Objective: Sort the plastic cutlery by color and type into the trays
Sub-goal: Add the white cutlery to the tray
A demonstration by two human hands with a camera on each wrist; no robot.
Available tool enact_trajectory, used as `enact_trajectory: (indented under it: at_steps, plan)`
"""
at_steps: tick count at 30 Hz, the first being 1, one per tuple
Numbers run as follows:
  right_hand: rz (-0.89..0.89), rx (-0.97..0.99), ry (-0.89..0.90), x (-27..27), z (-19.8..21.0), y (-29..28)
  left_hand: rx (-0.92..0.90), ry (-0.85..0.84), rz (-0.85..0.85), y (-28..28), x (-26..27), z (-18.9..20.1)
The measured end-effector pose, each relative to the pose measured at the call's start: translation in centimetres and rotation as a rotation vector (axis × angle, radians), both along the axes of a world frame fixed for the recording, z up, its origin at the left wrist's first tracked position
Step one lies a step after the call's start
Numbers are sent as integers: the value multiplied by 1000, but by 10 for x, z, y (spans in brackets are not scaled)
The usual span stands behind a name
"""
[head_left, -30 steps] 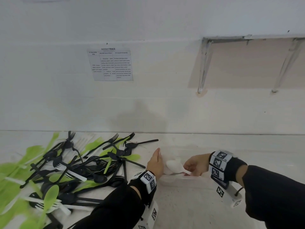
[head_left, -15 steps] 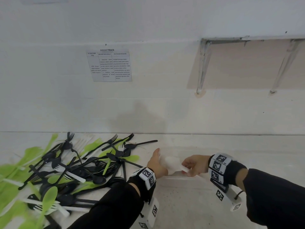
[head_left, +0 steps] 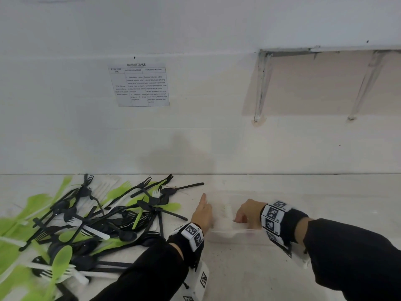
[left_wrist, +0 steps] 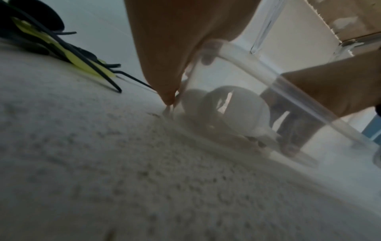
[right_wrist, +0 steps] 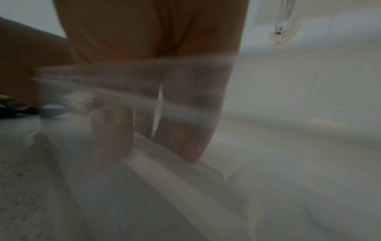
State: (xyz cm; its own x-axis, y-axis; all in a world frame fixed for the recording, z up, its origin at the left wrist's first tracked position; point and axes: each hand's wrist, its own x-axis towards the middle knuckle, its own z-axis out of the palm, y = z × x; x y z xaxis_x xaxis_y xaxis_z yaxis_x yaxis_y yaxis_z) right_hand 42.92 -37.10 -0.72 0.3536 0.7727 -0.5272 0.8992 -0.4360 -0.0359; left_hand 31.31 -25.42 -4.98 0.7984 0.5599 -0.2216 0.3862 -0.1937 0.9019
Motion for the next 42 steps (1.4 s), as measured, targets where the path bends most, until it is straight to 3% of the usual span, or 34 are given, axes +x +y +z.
enact_trajectory:
  at_steps: [11, 18, 22, 26, 31, 42]
  plan:
    - [-4, 135, -43, -8, -1, 7, -13, -67, 25, -3, 7, -7]
    - [32, -31, -107, -2, 2, 8, 29, -55, 22, -1, 7, -8]
    - [-137, 183, -31, 6, 1, 3, 37, -51, 24, -2, 7, -8]
    - [-308, 129, -94, 12, -2, -3, 58, -60, 42, -3, 7, -9]
    - [-331, 6, -93, 6, -12, 2, 53, -45, 45, -5, 5, -8]
    - [-365, 54, -69, -1, -14, -5, 29, -76, 65, -12, -2, -7]
